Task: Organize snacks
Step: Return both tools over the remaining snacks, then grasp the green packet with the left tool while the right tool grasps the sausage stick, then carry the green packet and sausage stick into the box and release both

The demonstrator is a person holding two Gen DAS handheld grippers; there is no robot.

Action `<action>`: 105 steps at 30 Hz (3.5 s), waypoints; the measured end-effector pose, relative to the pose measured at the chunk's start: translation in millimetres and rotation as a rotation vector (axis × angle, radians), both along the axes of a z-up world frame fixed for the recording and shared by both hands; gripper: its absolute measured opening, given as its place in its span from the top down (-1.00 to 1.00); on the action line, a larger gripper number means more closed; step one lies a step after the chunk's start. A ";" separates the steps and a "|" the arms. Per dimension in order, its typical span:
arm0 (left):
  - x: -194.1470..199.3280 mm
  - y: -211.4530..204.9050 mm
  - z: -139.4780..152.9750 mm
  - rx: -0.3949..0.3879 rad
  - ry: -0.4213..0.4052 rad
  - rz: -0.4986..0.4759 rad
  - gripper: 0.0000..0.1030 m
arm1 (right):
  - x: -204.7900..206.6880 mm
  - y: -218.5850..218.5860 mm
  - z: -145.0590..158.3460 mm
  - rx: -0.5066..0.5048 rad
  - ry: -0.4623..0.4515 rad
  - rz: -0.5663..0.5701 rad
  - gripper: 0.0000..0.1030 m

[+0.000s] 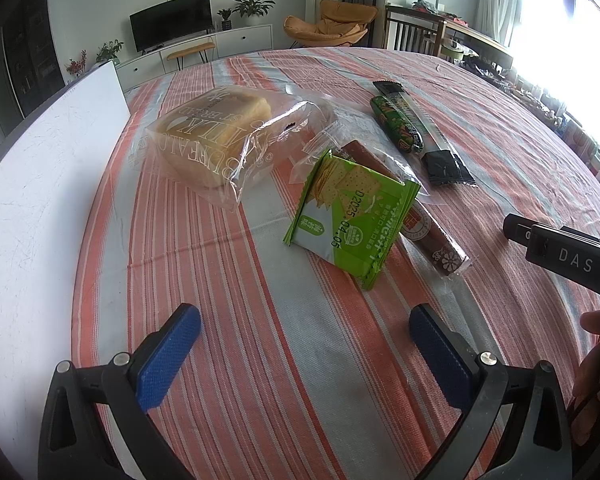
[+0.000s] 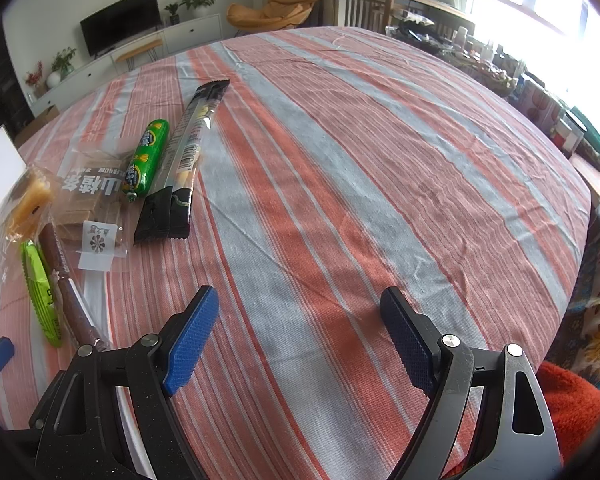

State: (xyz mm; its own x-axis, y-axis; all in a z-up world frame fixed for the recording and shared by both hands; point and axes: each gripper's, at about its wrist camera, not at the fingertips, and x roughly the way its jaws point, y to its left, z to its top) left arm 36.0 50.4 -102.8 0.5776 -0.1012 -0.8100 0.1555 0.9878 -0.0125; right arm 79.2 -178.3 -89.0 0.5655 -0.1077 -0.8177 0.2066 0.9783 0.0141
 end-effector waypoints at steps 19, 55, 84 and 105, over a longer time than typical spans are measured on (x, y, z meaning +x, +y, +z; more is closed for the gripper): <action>36.6 22.0 30.3 -0.222 0.055 -0.032 -0.99 | -0.4 0.6 -0.3 -0.001 0.000 0.001 -0.66; -6.5 27.7 61.1 -0.215 0.018 -0.114 -0.09 | -0.8 1.0 0.0 -0.002 0.000 0.002 -0.66; -58.0 62.1 145.6 -0.337 -0.095 -0.094 -0.10 | -26.5 -9.4 47.2 0.477 -0.229 0.213 -0.67; -76.4 146.6 155.3 -0.369 -0.130 0.101 -0.10 | 19.6 30.7 17.1 0.691 0.096 0.352 0.65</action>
